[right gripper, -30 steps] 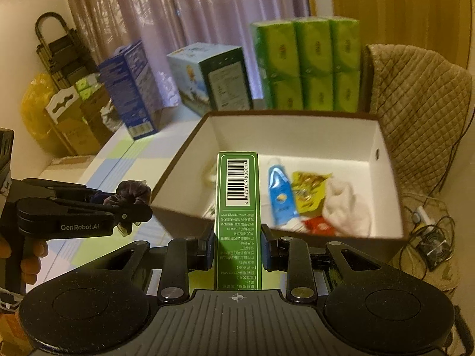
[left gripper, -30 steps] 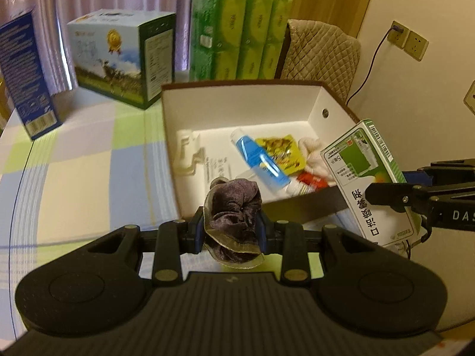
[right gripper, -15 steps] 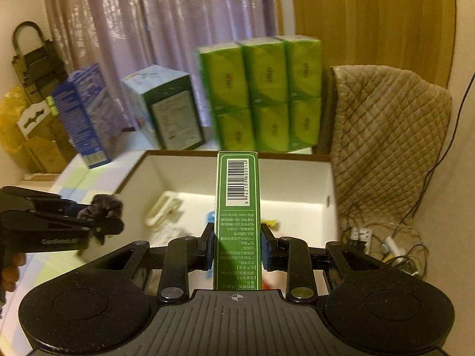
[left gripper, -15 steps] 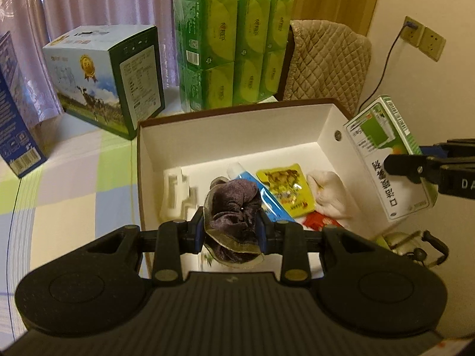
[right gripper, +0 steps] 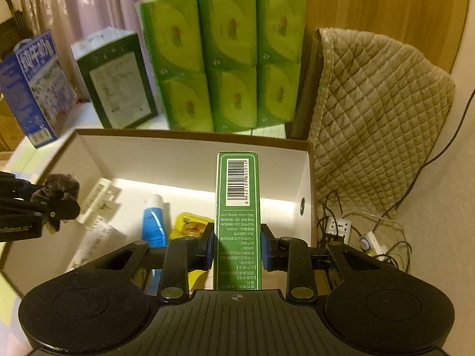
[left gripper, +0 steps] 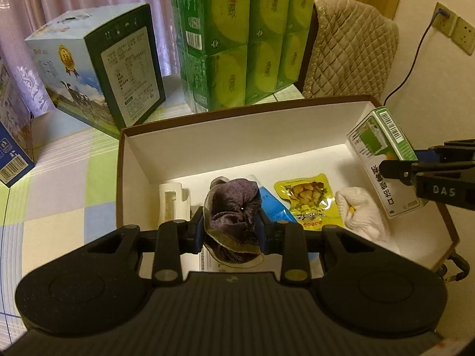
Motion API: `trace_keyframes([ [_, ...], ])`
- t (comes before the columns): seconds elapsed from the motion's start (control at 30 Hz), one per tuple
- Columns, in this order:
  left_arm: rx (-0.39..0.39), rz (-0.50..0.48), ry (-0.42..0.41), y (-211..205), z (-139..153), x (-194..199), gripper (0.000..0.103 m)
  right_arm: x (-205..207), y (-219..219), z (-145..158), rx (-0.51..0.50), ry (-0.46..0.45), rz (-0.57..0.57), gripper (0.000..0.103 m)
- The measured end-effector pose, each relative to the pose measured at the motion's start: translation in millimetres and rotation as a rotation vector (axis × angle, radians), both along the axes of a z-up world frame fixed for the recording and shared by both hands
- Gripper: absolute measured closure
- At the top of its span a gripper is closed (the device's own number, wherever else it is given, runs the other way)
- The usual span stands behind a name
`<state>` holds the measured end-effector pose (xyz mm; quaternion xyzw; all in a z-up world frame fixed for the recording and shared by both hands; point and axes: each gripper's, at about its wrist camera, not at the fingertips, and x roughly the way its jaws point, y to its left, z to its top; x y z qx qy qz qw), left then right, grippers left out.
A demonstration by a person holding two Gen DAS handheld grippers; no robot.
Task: Organize objects
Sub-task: 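Carry the scrunchie and green box over the brown box with both tools, then open both tools to drop the green box and scrunchie into the box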
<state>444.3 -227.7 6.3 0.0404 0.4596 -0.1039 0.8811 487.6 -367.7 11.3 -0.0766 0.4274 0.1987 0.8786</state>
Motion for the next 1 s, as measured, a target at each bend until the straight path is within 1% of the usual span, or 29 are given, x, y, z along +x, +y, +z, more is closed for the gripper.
trace_keyframes([
  [0.13,0.006,0.006,0.018,-3.7,-8.2,11.6,0.074,14.3,5.2,-12.7,-0.028,0.013,0.007,0.076],
  [0.27,0.012,0.011,0.033,-5.9,-15.1,20.8,0.074,25.6,8.6,-18.8,-0.041,0.015,0.018,0.076],
  [0.57,0.018,0.014,0.042,-6.5,-20.9,29.0,0.074,38.5,13.4,-21.6,-0.040,-0.001,0.044,0.076],
  [0.7,0.015,0.012,0.046,-6.5,-23.6,33.1,0.073,40.3,16.0,-22.3,-0.034,-0.028,0.065,0.076],
  [0.8,0.012,0.010,0.052,-6.4,-26.7,36.0,0.072,39.2,15.9,-20.9,-0.019,-0.043,0.070,0.062],
  [0.83,0.013,0.009,0.052,-6.6,-27.3,36.3,0.072,38.1,14.9,-19.9,-0.011,-0.048,0.065,0.056],
  [0.87,0.013,0.007,0.053,-6.7,-27.9,36.6,0.072,36.9,14.7,-19.0,-0.005,-0.050,0.063,0.054],
  [1.0,0.015,0.005,0.055,-7.8,-29.7,37.5,0.072,32.8,9.8,-15.4,0.028,-0.045,0.053,0.052],
])
